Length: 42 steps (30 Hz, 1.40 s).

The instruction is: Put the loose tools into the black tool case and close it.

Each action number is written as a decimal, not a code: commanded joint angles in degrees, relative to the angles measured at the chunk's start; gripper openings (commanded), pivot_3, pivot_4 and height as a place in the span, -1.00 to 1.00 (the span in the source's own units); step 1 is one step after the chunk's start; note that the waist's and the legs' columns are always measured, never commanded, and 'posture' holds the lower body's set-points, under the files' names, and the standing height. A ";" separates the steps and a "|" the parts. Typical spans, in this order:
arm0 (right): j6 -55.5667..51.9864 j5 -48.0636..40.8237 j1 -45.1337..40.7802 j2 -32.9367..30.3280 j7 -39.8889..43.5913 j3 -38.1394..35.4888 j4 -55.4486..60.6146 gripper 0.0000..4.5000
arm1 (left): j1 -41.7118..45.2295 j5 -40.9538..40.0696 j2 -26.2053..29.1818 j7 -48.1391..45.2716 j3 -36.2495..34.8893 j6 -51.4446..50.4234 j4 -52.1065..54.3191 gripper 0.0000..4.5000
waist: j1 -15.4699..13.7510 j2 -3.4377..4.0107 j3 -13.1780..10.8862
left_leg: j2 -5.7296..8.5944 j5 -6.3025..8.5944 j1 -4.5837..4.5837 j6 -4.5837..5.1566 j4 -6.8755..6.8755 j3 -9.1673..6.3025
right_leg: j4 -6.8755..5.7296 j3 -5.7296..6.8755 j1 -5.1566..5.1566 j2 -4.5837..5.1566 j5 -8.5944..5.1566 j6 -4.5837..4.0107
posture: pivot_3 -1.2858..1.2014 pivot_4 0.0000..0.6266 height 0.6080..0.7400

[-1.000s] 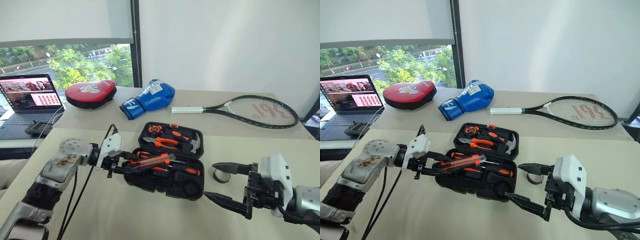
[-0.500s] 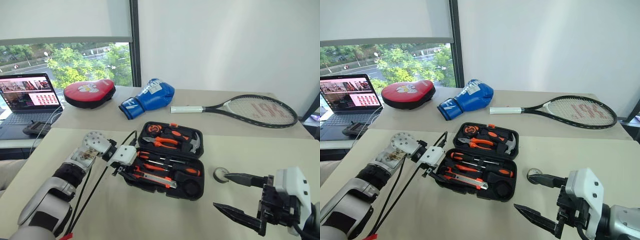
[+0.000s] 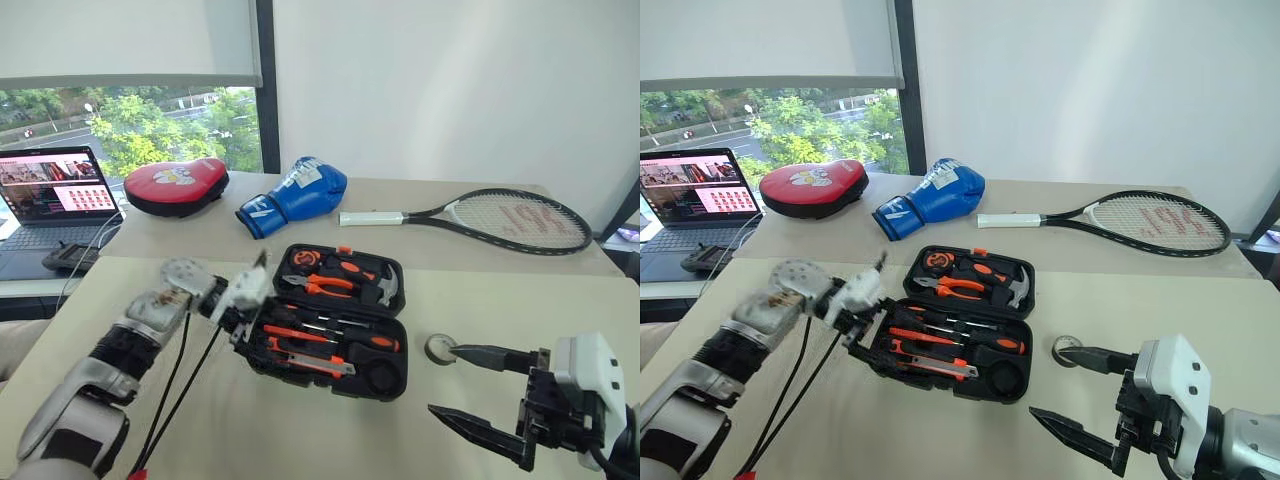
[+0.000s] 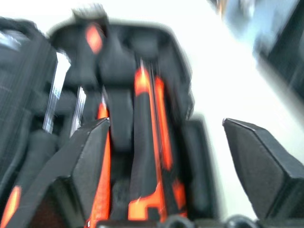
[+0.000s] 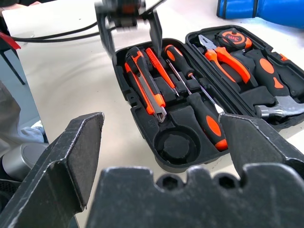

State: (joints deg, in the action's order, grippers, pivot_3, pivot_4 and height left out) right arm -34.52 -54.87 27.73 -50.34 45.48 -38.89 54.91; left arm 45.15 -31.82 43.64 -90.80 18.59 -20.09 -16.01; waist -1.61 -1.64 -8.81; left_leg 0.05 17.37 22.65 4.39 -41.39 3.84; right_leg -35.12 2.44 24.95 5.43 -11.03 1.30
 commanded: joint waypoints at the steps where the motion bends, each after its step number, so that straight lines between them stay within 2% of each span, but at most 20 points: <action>1: 1.11 0.44 -1.25 -0.34 -0.40 0.12 0.40 1.00 | -0.78 -4.94 -2.83 7.56 -6.02 -11.34 4.22 0.13 | -0.07 0.00 0.00 | 0.01 0.00 -0.02 0.00 -0.04 -0.04 | 0.01 0.02 -0.05 0.00 -0.02 0.04 | 0.03 -0.52 1.00; 3: 1.05 0.55 -1.65 -0.36 -0.64 0.52 0.47 1.00 | -2.80 -4.71 -5.25 12.83 -7.81 -12.97 5.55 -0.18 | -0.11 0.00 0.00 | 0.02 0.00 -0.05 0.01 -0.07 -0.04 | 0.01 0.01 -0.12 -0.01 -0.02 0.05 | 0.03 -0.52 1.00; 4: 0.95 0.43 -1.65 -0.37 -0.85 0.45 0.72 1.00 | -5.13 -3.61 -6.40 15.92 -8.19 -11.83 7.10 -0.23 | -0.25 0.00 0.00 | 0.03 0.00 -0.06 0.01 -0.07 -0.04 | 0.01 0.01 -0.13 -0.01 -0.02 0.05 | 0.03 -0.52 1.00; 6: 0.66 0.07 -1.43 -0.25 -1.18 -0.08 1.19 1.00 | -10.50 -1.93 -7.85 20.65 -8.96 -11.46 11.82 -0.58 | -0.21 -0.01 -0.01 | 0.03 0.06 -0.46 0.08 -0.05 -0.05 | 0.12 -0.06 -0.58 0.02 -0.02 0.09 | 0.03 -0.52 1.00; 7: 0.57 0.05 -1.22 -0.16 -1.19 -0.39 1.31 1.00 | -12.96 -0.14 -8.16 22.44 -8.74 -10.08 13.50 -0.66 | 0.05 -0.01 -0.01 | 0.03 0.07 -0.47 0.09 -0.01 -0.04 | 0.13 -0.08 -0.59 0.04 -0.03 0.10 | 0.03 -0.52 1.00; 8: 0.53 0.07 -1.00 -0.10 -1.18 -0.62 1.42 1.00 | -14.82 1.22 -8.36 23.81 -8.61 -9.11 14.67 -0.87 | 0.20 -0.01 -0.01 | 0.03 0.07 -0.50 0.07 0.03 -0.04 | 0.11 -0.11 -0.58 0.05 -0.03 0.10 | 0.03 -0.52 1.00; 9: 0.57 0.07 -0.69 -0.02 -1.06 -0.92 1.51 1.00 | -16.23 2.30 -8.91 26.00 -8.80 -8.91 15.49 -0.97 | 0.20 -0.01 -0.01 | 0.02 0.06 -0.51 0.03 0.06 -0.04 | 0.11 -0.13 -0.56 0.06 -0.03 0.09 | 0.03 -0.52 1.00; 13: 0.42 -0.62 0.41 0.11 -1.89 -1.86 2.58 1.00 | -22.42 8.60 -9.98 33.75 -7.74 -7.29 18.58 -0.97 | -0.18 0.00 -0.01 | 0.02 -0.01 -0.50 -0.08 0.11 -0.20 | 0.11 -0.17 -0.59 0.22 -0.01 0.05 | 0.03 -0.52 1.00; 18: 0.36 -1.12 1.41 -0.07 -2.17 -2.58 2.89 1.00 | -26.81 14.30 -7.99 34.81 -3.46 -6.97 20.60 -0.97 | -0.55 0.06 0.04 | 0.03 -0.01 -0.68 -0.10 0.24 -0.23 | 0.12 -0.16 -0.68 0.67 -0.05 -0.07 | 0.03 -0.52 1.00; 21: 0.19 -1.47 1.72 -0.52 -1.99 -3.15 2.81 1.00 | -27.93 17.76 -8.14 35.59 -1.44 -4.17 20.28 -0.97 | -0.51 0.38 0.34 | 0.04 -0.02 -0.87 -0.13 0.46 -0.18 | 0.16 -0.15 -0.77 0.66 -0.07 -0.11 | 0.03 -0.52 1.00; 25: -0.63 -2.04 1.44 -1.74 -2.77 -2.89 2.93 1.00 | -27.48 24.68 -9.37 37.66 1.81 3.08 16.66 -0.97 | -0.77 0.92 0.76 | 0.10 -0.02 -0.98 -0.11 0.51 -0.10 | 0.15 -0.11 -0.83 0.57 -0.09 -0.11 | 0.03 -0.52 1.00; 31: -1.06 -1.59 -0.39 -3.34 -3.36 -0.51 2.12 1.00 | -26.44 34.30 -9.84 39.76 5.18 22.23 9.34 -0.97 | -0.58 0.81 1.04 | 0.07 -0.06 -1.17 -0.10 0.52 -0.04 | 0.13 -0.13 -0.94 0.59 -0.31 -0.44 | 0.03 -0.52 1.00; 34: -1.06 -1.49 -1.72 -3.74 -3.85 0.67 1.78 1.00 | -27.35 36.65 -10.34 42.43 4.40 29.36 5.50 -0.97 | -0.67 0.94 1.30 | 0.06 -0.06 -1.29 -0.10 0.58 0.00 | 0.15 -0.12 -1.01 0.65 -0.30 -0.43 | 0.03 -0.52 1.00; 35: -1.04 -1.47 -2.11 -3.82 -4.03 1.08 1.73 1.00 | -27.70 36.28 -10.92 43.55 3.43 30.93 4.63 -0.97 | -0.73 1.06 1.40 | 0.06 -0.05 -1.31 -0.09 0.59 0.02 | 0.19 -0.13 -1.02 0.68 -0.31 -0.43 | 0.03 -0.52 1.00; 37: -1.02 -1.18 -2.57 -3.66 -4.25 1.84 1.70 1.00 | -28.57 26.47 -13.71 42.18 -1.84 25.90 6.92 -0.97 | -0.85 1.40 1.61 | 0.06 -0.04 -1.47 -0.07 0.61 0.01 | 0.22 -0.13 -1.03 0.78 -0.32 -0.41 | 0.03 -0.52 1.00; 38: -1.00 -1.00 -2.65 -3.56 -4.28 2.09 1.68 1.00 | -28.76 22.26 -14.51 40.77 -3.86 23.17 8.39 -0.97 | -0.83 1.43 1.63 | 0.05 -0.04 -1.52 -0.07 0.63 0.01 | 0.22 -0.13 -1.03 0.80 -0.52 -0.08 | 0.03 -0.52 1.00; 41: -0.68 -0.37 -2.79 -3.27 -4.27 2.68 1.32 1.00 | -28.53 10.18 -15.21 36.76 -8.70 11.24 13.81 -0.97 | -0.68 1.35 1.56 | -0.03 -0.14 -1.37 -0.14 0.62 -0.02 | 0.05 -0.15 -0.97 0.81 -0.57 0.02 | 0.03 -0.52 1.00; 42: -0.47 -0.02 -2.99 -3.17 -4.23 3.04 1.01 1.00 | -27.66 3.65 -13.65 34.71 -11.05 3.62 16.33 -0.97 | -0.59 1.22 1.47 | -0.06 -0.17 -1.33 -0.17 0.62 -0.01 | 0.01 -0.11 -0.91 0.73 -0.56 0.03 | 0.03 -0.52 1.00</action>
State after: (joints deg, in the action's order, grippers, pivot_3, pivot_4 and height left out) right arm -35.55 -55.30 25.47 -53.61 41.23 -35.91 55.81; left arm 16.74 -19.32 28.51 -53.14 10.96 -7.01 -3.82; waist -2.20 -0.42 -7.34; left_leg -0.03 17.18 21.40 4.19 -40.78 3.82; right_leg -35.14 2.35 24.11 6.05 -11.55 1.39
